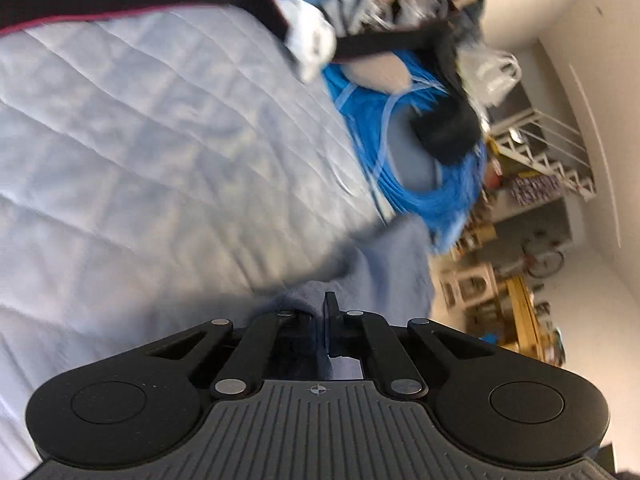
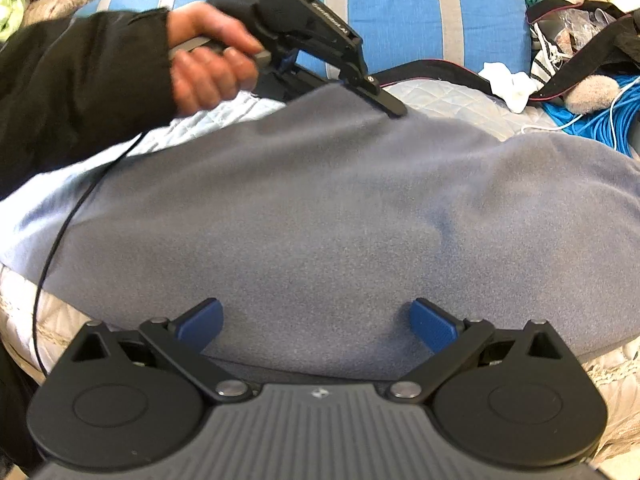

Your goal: Fold clothes

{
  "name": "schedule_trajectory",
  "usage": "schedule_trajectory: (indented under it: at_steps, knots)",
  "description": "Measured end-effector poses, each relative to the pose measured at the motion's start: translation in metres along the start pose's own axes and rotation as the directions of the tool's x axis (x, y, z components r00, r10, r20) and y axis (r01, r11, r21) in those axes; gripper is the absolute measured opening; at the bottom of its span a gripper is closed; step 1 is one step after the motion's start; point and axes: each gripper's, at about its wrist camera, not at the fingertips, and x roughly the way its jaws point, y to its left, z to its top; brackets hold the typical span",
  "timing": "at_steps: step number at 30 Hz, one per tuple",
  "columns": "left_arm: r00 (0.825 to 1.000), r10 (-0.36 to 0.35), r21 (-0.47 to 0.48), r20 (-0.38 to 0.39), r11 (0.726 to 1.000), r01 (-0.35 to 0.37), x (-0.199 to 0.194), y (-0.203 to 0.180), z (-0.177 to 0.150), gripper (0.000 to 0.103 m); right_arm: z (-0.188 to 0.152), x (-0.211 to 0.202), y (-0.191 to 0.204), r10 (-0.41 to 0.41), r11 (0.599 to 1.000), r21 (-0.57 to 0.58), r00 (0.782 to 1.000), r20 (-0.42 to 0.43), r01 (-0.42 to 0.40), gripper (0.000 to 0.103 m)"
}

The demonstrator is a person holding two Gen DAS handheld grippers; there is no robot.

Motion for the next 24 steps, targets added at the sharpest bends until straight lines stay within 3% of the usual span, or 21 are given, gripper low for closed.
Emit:
schedule_trajectory:
  at_steps: [4, 10, 12, 13, 14, 24]
  knots:
    - [0.999, 0.042, 0.025, -0.029, 0.999, -0.041, 0.012, 0.009, 0.005, 0.003, 0.0, 0.002, 0.001, -0.003, 1.0, -0.008, 1.0, -0.01, 0.003, 0.103]
    - [0.997, -0.053, -0.054, -0.056, 0.997, 0.05, 0.016, 0.032, 0.002, 0.006, 0.0, 0.003, -0.001, 0.002, 1.0, -0.004, 1.0, -0.009, -0.002, 0.103]
    - [0.995, -0.085, -0.056, -0.052, 0.995, 0.082, 0.009, 0.032, -0.001, 0.024, 0.0, 0.003, -0.001, 0.003, 1.0, -0.003, 1.0, -0.009, -0.003, 0.103]
    - [0.993, -0.108, -0.055, -0.05, 0.993, 0.105, 0.005, 0.031, -0.003, 0.042, 0.0, 0.003, -0.001, 0.003, 1.0, -0.002, 1.0, -0.009, -0.003, 0.103]
    - [0.99, -0.133, -0.058, -0.048, 0.99, 0.13, 0.0, 0.031, -0.005, 0.051, 0.0, 0.003, -0.002, 0.003, 1.0, -0.001, 1.0, -0.009, -0.003, 0.103]
    - [0.988, -0.101, -0.04, -0.114, 0.995, 0.097, -0.028, 0.033, -0.028, 0.05, 0.0, 0.004, -0.002, 0.002, 1.0, 0.004, 1.0, -0.009, -0.001, 0.103]
